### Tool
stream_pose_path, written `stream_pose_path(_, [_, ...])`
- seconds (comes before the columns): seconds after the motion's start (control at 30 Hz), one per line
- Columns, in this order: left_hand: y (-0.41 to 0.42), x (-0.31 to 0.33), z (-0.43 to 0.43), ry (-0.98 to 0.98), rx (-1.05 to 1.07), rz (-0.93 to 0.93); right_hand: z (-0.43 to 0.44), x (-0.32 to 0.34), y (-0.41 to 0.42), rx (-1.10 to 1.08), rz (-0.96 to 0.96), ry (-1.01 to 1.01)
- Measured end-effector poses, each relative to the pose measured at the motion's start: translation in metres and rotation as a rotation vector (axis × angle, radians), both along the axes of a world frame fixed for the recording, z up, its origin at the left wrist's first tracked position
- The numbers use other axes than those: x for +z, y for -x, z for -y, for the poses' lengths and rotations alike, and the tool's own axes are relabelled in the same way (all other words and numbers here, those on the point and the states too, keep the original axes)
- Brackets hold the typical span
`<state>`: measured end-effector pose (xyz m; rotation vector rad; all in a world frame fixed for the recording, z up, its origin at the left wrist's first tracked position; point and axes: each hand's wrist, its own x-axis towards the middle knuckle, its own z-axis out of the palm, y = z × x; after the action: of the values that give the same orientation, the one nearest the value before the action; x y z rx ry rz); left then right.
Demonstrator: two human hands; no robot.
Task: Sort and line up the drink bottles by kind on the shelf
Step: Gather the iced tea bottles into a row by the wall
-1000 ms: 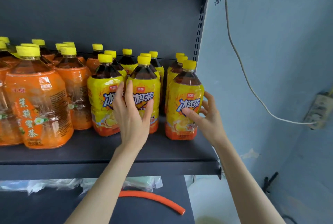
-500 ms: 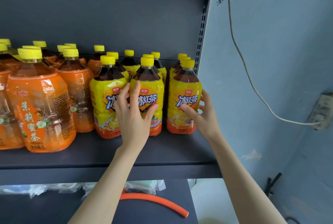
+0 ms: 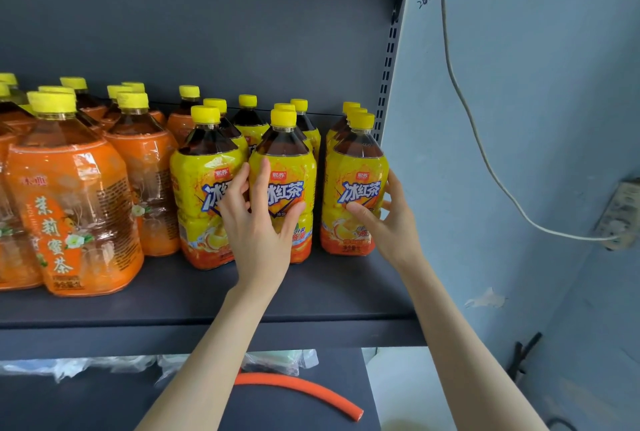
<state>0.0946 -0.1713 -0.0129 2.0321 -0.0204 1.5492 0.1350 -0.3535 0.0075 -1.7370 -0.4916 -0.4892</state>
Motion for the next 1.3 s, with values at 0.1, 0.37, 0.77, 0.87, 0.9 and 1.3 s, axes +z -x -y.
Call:
stream_pose_path(0.1, [0.0, 0.0, 0.0, 0.006, -0.001, -0.003, 0.0, 0.0, -0.003, -0.009, 0.011, 0.013])
stream_pose_path(0.37, [0.006, 0.004, 0.0, 0.036, -0.033, -0.051, 0.0, 0.004, 0.003, -0.007, -0.043, 0.027])
stream_pose_path(0.77, [0.026, 0.054, -0.032, -0.143, -0.027, -0.389, -0.044, -0.001, 0.054, 0.023, -0.044, 0.042])
stream_pose_path(0.87, [0.031, 0.059, -0.036, -0.139, -0.097, -0.396, -0.063, -0.003, 0.051, 0.099, -0.129, 0.091])
stream_pose_path(0.9, [0.032, 0.059, -0.038, -0.137, -0.119, -0.388, -0.069, -0.005, 0.05, 0.108, -0.15, 0.099])
stream_pose_path(1.3, [0.035, 0.006, -0.051, -0.043, -0.236, -0.278, -0.089, -0.023, 0.044, -0.053, -0.08, 0.104])
